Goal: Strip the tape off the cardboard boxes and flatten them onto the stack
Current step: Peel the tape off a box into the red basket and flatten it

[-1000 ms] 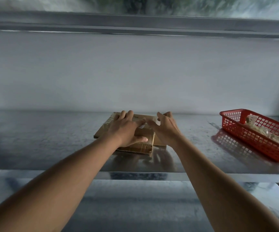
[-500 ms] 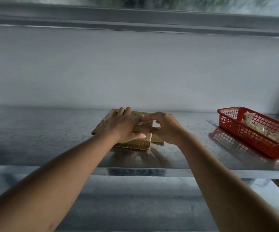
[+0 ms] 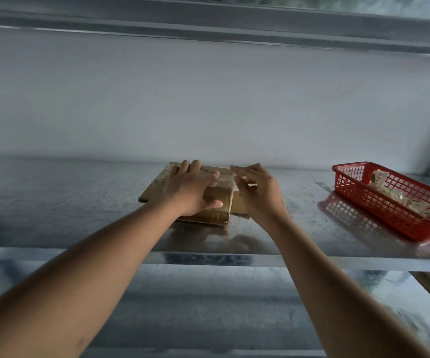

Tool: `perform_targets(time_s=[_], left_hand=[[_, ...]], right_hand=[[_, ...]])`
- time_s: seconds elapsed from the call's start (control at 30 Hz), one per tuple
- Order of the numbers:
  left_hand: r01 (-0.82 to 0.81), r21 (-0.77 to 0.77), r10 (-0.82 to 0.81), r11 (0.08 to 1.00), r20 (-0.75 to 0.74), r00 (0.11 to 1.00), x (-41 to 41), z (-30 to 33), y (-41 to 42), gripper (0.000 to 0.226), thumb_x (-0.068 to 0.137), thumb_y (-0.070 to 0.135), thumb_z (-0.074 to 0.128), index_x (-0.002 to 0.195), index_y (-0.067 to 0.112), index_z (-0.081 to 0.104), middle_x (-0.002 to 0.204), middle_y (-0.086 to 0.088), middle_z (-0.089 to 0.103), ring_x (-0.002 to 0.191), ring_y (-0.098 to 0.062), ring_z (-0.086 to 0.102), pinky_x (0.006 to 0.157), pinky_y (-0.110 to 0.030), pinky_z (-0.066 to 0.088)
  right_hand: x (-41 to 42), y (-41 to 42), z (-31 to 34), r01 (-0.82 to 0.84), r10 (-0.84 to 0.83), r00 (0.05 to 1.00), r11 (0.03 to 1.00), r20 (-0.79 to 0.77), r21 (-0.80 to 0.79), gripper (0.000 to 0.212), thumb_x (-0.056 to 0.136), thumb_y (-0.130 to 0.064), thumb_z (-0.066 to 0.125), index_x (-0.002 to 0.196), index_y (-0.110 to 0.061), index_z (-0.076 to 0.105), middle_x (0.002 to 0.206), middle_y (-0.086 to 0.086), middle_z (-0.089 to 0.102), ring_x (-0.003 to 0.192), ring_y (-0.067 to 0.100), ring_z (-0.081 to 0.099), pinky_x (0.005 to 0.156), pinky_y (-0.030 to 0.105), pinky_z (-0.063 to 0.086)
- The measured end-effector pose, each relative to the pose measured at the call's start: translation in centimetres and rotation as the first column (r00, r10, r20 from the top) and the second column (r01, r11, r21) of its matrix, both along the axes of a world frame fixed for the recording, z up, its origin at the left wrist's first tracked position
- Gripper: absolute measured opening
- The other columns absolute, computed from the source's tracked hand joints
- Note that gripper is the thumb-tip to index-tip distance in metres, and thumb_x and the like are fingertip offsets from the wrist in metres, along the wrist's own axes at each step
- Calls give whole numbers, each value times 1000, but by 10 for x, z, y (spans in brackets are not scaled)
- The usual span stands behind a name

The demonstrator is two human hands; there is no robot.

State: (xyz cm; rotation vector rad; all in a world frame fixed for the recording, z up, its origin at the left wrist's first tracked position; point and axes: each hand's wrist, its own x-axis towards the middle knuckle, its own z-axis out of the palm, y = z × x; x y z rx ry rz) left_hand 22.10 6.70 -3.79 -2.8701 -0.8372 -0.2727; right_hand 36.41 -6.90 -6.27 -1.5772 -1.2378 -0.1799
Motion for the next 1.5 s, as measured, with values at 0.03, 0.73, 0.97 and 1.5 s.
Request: perform_targets(time_s=[0.03,0.73,0.97,1.5], left_hand=[[2,2,-2,1000,2,1000,0,0,0,84,88,80,51,159,44,25,145,-7,33,138,-31,28,115,-50,28],[15,14,-15,1000,13,1000,6,-4,4,84,87,81,52,157,43,27,143,-7,35,137,-32,30,113,-51,30],[25,14,-26,1000,39,999,6,-7,4,82,87,80,52,156,42,29,142,-7,35,136,-31,30,112,-49,30],[26,4,-26,1000,80,996,10,-11,8,82,87,79,53,155,38,33,139,-6,35,135,-30,29,112,-48,31]], right_hand=[[0,1,-2,-16,14,995,1000,-98,-17,33,102,-7,59,128,-21,73,110,-8,61,82,7,66,75,25,58],[5,7,-3,162,-177,980,976,-92,-146,6,93,-25,75,93,-25,81,89,-14,76,77,-5,68,63,5,44],[2,1,-7,132,-131,991,987,19,-89,16,80,-11,87,94,-18,83,90,-10,75,81,6,72,73,4,47],[-15,-6,-6,22,-65,958,988,-280,-155,16,91,-29,76,105,-33,71,84,-7,74,78,15,70,78,48,61]])
